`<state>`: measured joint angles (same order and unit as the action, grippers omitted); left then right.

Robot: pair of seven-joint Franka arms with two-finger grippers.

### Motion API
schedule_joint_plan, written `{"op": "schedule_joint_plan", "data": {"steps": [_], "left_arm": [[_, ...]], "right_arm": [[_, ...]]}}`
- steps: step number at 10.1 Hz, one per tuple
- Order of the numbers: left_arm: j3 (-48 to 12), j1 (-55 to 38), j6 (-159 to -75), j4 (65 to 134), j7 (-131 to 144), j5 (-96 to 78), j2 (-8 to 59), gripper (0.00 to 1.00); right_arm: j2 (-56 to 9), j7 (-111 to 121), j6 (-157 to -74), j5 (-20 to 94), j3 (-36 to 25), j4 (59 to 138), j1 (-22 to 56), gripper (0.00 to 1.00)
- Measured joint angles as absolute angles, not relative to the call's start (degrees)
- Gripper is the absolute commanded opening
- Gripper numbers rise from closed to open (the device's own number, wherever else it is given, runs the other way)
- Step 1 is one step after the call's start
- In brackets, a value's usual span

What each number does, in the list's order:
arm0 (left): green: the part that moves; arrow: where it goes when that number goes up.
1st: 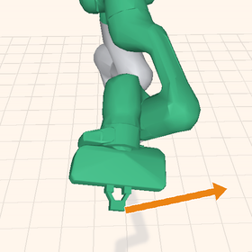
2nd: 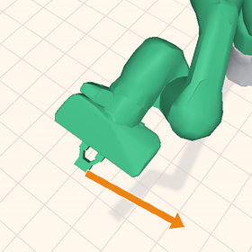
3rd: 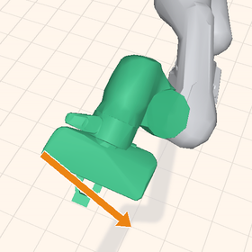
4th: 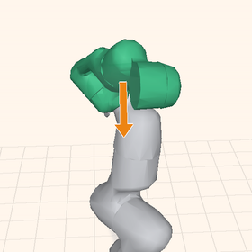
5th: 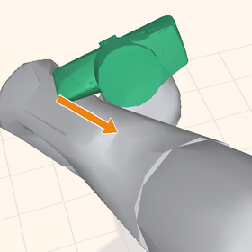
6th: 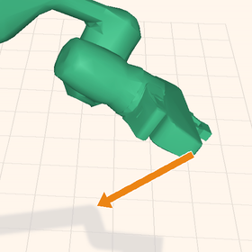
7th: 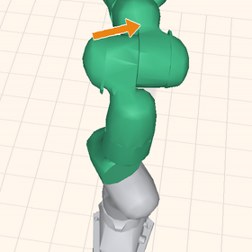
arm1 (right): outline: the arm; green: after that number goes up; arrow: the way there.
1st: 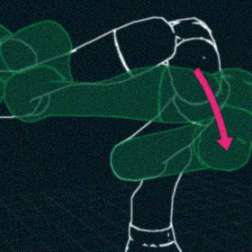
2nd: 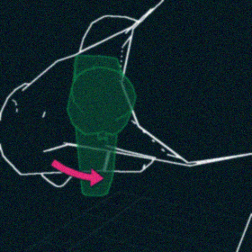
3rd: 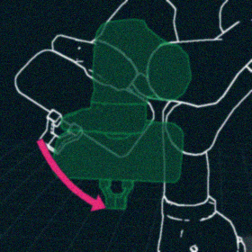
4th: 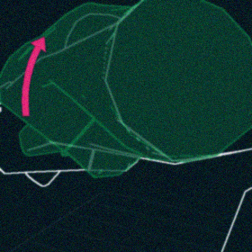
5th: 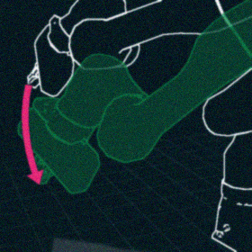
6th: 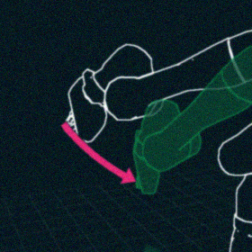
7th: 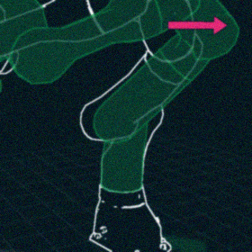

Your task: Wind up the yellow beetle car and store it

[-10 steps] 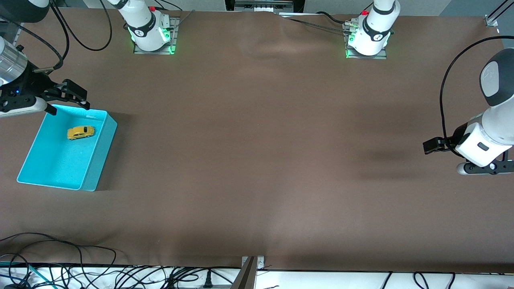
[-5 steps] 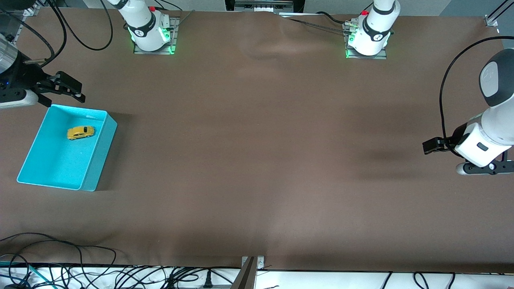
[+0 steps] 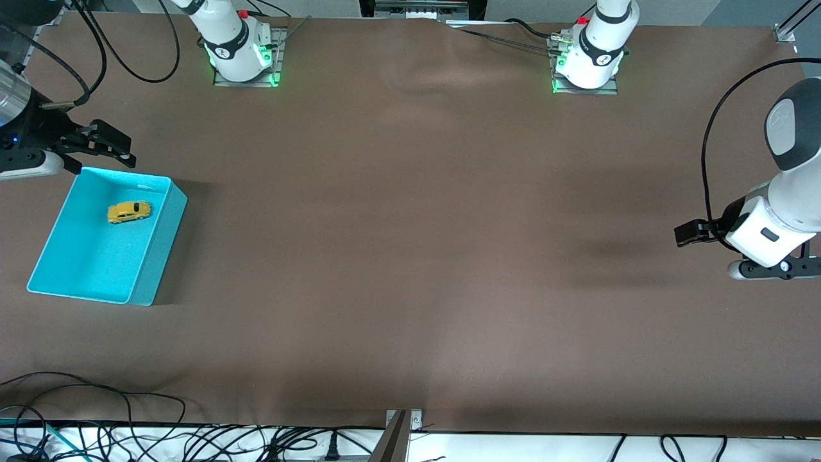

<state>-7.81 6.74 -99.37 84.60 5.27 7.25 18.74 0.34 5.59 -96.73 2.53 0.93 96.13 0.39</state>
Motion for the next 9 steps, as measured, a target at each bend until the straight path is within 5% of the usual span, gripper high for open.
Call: {"op": "schedule_joint_plan", "data": {"steps": [9], "left_arm": [[-7.86,6.73,-99.37,84.60,5.27,7.25,18.85,1.00]], "right_arm": [[0.28,2.42,-92.57,1.26,-0.14,94.45,0.37,1.00]]}}
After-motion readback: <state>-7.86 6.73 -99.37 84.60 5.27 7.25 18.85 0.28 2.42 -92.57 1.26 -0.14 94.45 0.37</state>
